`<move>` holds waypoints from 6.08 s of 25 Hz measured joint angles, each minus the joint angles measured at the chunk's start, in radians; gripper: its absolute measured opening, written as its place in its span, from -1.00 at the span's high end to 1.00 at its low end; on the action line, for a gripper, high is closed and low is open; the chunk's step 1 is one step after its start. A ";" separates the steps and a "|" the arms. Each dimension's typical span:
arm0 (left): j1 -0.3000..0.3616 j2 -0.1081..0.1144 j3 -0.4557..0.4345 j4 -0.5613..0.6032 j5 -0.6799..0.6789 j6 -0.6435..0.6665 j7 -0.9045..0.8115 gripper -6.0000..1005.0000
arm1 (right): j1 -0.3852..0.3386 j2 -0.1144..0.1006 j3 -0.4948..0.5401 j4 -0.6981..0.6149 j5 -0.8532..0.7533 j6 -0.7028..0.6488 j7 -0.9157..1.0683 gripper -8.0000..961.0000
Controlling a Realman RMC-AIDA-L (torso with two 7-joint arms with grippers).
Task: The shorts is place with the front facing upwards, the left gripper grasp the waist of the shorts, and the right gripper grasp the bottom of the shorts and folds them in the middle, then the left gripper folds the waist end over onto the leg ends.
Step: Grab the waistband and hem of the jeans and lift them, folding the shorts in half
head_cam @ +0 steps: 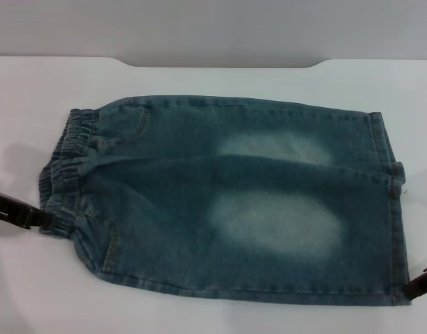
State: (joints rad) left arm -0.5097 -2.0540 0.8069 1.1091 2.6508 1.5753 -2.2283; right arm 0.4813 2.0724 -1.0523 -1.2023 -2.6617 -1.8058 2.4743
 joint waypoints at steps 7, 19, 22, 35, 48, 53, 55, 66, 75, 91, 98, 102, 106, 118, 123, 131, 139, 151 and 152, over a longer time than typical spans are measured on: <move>0.000 0.000 0.000 0.000 0.000 0.000 0.000 0.93 | 0.017 0.000 0.000 0.029 0.000 0.014 0.001 0.69; -0.003 0.000 0.000 0.002 0.000 0.000 -0.002 0.93 | 0.034 -0.002 0.000 0.052 0.000 0.026 0.001 0.70; -0.003 0.000 0.000 0.001 0.000 0.000 -0.002 0.93 | 0.033 -0.002 0.001 0.037 0.000 0.020 0.001 0.70; -0.004 0.000 0.000 0.001 0.000 0.000 -0.004 0.93 | 0.023 -0.002 0.000 0.030 0.000 0.007 0.006 0.71; -0.004 0.000 0.000 0.000 0.000 0.000 0.005 0.93 | 0.032 0.000 0.000 0.034 0.004 0.025 0.006 0.72; -0.004 -0.001 0.001 0.000 -0.002 0.000 0.006 0.93 | 0.036 0.002 -0.001 0.045 0.006 0.027 0.006 0.72; -0.004 -0.001 0.002 0.000 -0.002 0.000 0.007 0.93 | 0.039 0.003 -0.001 0.056 0.007 0.027 0.006 0.72; -0.004 -0.002 0.001 0.000 -0.002 0.000 0.007 0.93 | 0.043 0.005 -0.002 0.072 0.010 0.028 0.000 0.73; -0.004 -0.002 0.001 0.001 -0.002 0.000 0.007 0.93 | 0.039 0.004 -0.054 0.069 0.032 0.038 -0.002 0.78; -0.004 -0.002 0.001 0.010 -0.029 0.004 0.006 0.94 | -0.006 0.002 -0.053 -0.029 0.046 0.038 0.000 0.95; -0.002 -0.001 0.002 0.043 -0.112 0.008 0.006 0.94 | -0.059 -0.002 0.010 -0.156 0.113 0.038 -0.002 0.95; 0.007 0.000 0.000 0.055 -0.170 0.006 0.006 0.94 | -0.078 -0.001 0.035 -0.199 0.140 0.041 -0.011 0.95; 0.023 0.001 -0.006 0.073 -0.208 0.000 0.012 0.94 | -0.085 -0.002 0.064 -0.219 0.162 0.050 -0.021 0.95; 0.055 0.002 -0.015 0.100 -0.276 -0.013 0.021 0.94 | -0.090 -0.001 0.168 -0.231 0.194 0.104 -0.081 0.95; 0.078 0.005 -0.025 0.118 -0.319 -0.015 0.021 0.94 | -0.095 -0.003 0.209 -0.235 0.228 0.107 -0.106 0.95; 0.106 0.005 -0.080 0.144 -0.360 -0.017 0.034 0.94 | -0.103 -0.002 0.228 -0.245 0.254 0.125 -0.130 0.95; 0.129 0.001 -0.099 0.144 -0.382 -0.021 0.045 0.94 | -0.140 -0.001 0.236 -0.261 0.361 0.148 -0.199 0.95; 0.191 -0.004 -0.091 0.110 -0.517 -0.076 0.112 0.94 | -0.242 0.004 0.236 -0.232 0.512 0.235 -0.360 0.95; 0.196 -0.004 -0.090 0.102 -0.533 -0.080 0.119 0.94 | -0.247 0.004 0.236 -0.225 0.520 0.241 -0.374 0.95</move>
State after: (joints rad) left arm -0.3139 -2.0582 0.7165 1.2115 2.1182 1.4951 -2.1091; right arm 0.2339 2.0766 -0.8161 -1.4274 -2.1414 -1.5648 2.1002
